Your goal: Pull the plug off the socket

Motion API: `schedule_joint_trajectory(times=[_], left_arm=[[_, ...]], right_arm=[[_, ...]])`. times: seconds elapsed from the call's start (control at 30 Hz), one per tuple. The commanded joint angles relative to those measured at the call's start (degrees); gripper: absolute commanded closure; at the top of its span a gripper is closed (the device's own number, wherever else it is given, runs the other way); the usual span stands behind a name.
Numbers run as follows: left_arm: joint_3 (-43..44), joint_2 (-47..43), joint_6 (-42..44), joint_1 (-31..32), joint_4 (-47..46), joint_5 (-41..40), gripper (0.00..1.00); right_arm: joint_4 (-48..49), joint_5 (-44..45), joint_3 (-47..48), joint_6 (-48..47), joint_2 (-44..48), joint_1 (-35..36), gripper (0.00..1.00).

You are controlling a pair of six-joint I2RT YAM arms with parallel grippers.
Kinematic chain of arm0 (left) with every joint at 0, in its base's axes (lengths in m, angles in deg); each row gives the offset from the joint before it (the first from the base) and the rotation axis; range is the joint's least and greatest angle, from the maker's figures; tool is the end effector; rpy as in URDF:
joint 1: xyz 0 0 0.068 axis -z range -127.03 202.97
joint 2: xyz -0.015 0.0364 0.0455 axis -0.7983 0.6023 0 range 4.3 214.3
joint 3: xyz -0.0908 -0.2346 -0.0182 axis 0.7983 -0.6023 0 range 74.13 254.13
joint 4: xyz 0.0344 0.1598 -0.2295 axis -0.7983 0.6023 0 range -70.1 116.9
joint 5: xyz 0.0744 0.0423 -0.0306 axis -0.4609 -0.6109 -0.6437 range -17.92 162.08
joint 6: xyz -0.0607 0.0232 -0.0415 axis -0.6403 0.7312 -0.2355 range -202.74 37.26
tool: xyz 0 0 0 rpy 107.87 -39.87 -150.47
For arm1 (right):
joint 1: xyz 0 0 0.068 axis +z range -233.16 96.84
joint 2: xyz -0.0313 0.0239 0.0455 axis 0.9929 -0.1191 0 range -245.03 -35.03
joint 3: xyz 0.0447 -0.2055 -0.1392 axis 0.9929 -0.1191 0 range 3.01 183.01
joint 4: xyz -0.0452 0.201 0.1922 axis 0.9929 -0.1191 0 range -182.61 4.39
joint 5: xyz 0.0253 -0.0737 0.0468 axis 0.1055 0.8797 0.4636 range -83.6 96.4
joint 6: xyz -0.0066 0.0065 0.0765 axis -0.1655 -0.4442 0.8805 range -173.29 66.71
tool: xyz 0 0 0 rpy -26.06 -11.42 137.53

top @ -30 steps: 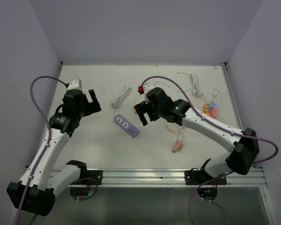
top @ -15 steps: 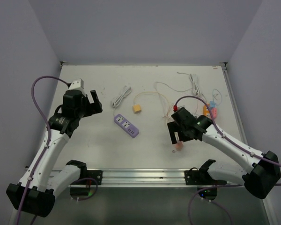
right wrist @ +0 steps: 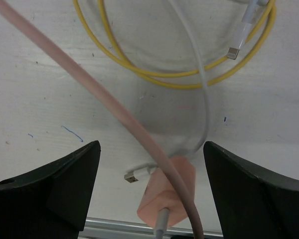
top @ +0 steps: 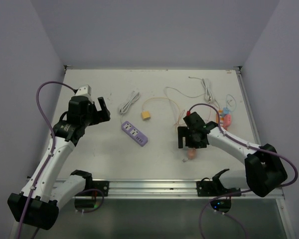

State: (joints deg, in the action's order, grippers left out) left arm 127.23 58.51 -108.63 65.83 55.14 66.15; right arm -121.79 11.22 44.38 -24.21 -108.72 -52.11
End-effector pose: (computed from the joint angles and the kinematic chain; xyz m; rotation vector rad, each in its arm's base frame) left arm 0.2529 -0.0508 0.2826 -0.3085 2.1922 -0.2631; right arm 0.2258 0.1295 0.1249 -0.0254 2.7708 0.1623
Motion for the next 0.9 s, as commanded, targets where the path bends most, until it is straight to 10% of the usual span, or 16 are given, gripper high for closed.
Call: schedule_joint_trajectory(times=[0.0,0.33,0.47,0.87], left_arm=[[-0.81,-0.51,1.19,-0.03,-1.32,0.93,0.0],[-1.6,-0.16,1.28,-0.03,-1.93,1.62,0.0],[-0.99,-0.07,1.28,-0.03,-1.94,2.33,0.0],[0.6,-0.87,1.72,-0.03,-0.44,1.89,0.0]], right_arm=[[4.9,2.02,-0.32,3.08,-2.5,-0.64,0.12],[10.68,-0.59,-0.06,1.42,-8.13,-0.81,0.4],[15.6,-4.56,4.4,0.36,-16.18,0.67,0.82],[15.18,-3.5,37.36,-1.57,-41.25,10.96,1.0]])
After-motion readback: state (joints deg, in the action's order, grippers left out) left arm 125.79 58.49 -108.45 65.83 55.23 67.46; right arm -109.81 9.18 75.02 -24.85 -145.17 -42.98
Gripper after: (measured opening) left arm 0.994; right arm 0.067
